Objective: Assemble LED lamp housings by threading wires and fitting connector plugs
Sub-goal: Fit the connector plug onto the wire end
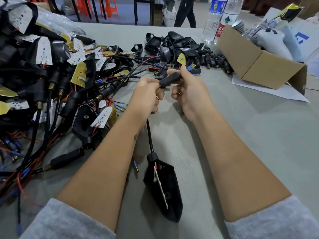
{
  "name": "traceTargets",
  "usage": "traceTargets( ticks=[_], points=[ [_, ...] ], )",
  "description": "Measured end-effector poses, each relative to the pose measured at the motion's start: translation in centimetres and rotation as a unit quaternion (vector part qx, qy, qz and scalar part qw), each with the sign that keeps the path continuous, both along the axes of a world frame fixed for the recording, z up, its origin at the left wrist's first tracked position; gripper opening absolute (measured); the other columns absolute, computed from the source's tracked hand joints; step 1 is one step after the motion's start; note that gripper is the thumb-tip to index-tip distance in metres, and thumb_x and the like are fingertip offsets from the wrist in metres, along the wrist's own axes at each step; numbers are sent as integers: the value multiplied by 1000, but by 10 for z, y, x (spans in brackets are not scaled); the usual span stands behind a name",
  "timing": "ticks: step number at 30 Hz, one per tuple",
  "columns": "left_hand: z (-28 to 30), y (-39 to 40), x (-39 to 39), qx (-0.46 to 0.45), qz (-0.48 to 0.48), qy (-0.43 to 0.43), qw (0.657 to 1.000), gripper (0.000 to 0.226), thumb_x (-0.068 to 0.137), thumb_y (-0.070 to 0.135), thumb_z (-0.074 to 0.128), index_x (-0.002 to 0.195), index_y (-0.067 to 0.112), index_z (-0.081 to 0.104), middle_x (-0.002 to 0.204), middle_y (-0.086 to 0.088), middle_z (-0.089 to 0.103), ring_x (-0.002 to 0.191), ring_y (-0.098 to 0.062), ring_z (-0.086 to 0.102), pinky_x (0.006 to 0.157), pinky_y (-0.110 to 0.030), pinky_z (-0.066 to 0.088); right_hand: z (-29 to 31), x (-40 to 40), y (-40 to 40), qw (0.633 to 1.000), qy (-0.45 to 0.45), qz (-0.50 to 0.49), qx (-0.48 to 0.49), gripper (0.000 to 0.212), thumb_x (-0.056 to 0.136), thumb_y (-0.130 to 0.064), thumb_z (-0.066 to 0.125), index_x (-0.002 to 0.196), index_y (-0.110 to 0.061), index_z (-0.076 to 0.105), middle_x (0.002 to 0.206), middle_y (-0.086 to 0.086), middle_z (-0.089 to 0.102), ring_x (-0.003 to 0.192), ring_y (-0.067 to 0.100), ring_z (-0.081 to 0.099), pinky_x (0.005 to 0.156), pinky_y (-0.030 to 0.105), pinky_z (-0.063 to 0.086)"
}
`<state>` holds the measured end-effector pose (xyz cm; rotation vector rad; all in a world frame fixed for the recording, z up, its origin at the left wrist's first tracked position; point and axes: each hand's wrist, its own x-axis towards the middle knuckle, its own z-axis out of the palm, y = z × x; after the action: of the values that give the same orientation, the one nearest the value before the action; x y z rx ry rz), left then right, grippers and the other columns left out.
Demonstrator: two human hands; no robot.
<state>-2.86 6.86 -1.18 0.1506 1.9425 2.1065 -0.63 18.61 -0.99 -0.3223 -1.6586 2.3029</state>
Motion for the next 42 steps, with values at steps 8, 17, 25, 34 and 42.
traceTargets(
  ticks=[8, 17, 25, 34, 42],
  points=[
    [-1, -1, 2, 3, -36, 7, 999, 22, 94, -3, 39, 94, 12, 56, 59, -3, 56, 40, -7, 40, 38, -17, 33, -2, 1, 8, 995, 33, -67, -70, 30, 104, -27, 45, 87, -11, 64, 61, 1, 64, 48, 8, 54, 48, 19, 46],
    [-2, -1, 1, -37, -38, 45, 998, 11, 103, 16, 40, 102, 22, 50, 65, 3, 68, 42, -8, 30, 38, -17, 22, -2, 1, 5, 999, 3, -13, 35, 38, 104, -34, 42, 84, -15, 68, 66, 2, 64, 46, 11, 46, 46, 21, 38],
    [-1, 0, 0, -8, -24, -2, 1000, 19, 94, 2, 47, 87, 13, 61, 58, 1, 68, 42, -6, 49, 41, -17, 40, -3, 0, 5, 997, 23, -68, -19, 43, 107, -35, 32, 84, -13, 61, 63, 2, 63, 46, 11, 53, 48, 21, 45],
    [-13, -8, -4, -12, -19, 89, 996, 18, 90, 7, 66, 79, 19, 73, 68, -1, 69, 56, -8, 53, 54, -18, 42, -1, 3, 9, 998, 4, -61, -30, 36, 105, -36, 39, 92, -8, 56, 56, 1, 60, 42, 11, 53, 43, 22, 43],
    [-7, -10, -1, -69, -32, 105, 992, 17, 93, 7, 61, 81, 16, 69, 62, 5, 67, 43, -4, 39, 40, -15, 31, -1, 5, 6, 999, 17, -27, -26, 42, 104, -39, 39, 83, -10, 59, 52, -2, 57, 43, 10, 50, 44, 21, 42]
  ],
)
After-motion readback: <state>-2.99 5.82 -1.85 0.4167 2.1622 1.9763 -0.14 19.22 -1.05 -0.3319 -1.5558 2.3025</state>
